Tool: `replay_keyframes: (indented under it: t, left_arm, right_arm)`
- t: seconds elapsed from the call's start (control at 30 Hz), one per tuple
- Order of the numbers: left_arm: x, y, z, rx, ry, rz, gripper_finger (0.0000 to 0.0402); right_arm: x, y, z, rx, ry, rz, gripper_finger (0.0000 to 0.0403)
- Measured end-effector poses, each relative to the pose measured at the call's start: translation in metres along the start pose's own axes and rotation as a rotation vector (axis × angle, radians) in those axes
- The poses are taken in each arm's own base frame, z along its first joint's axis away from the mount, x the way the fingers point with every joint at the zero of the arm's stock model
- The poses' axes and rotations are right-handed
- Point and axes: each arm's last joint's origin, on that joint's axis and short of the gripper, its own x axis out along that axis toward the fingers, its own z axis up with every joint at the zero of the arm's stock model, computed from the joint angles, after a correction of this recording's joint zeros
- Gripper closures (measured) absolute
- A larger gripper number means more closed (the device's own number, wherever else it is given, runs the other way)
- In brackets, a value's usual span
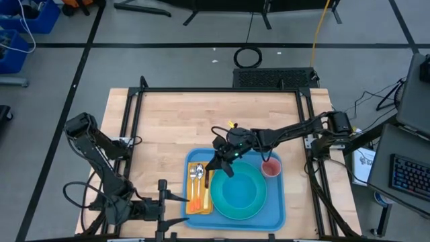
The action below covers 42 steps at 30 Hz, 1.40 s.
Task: Set up tray
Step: Put the knife beside the spoon on top of the napkin
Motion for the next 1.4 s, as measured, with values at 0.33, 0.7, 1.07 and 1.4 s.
replay_keyframes:
  t: [0.33, 0.7, 1.07, 1.4]
  left_arm:
    - [0.0, 0.0, 0.0, -0.001, 0.0, 0.0, 0.0153]
    - [0.0, 0.0, 0.0, -0.004, 0.0, 0.0, 0.0153]
    - [0.0, 0.0, 0.0, -0.005, 0.002, -0.001, 0.0153]
    - [0.0, 0.0, 0.0, -0.008, 0.002, -0.001, 0.0153]
  right_arm:
    - [0.001, -0.003, 0.0, 0.01, 0.002, 0.0, 0.0403]
    - [0.011, -0.016, -0.01, 0.048, 0.031, -0.044, 0.0403]
    - [0.011, -0.019, -0.01, 0.045, 0.03, -0.054, 0.0403]
    - [0.009, -0.028, -0.011, 0.044, 0.043, -0.129, 0.0403]
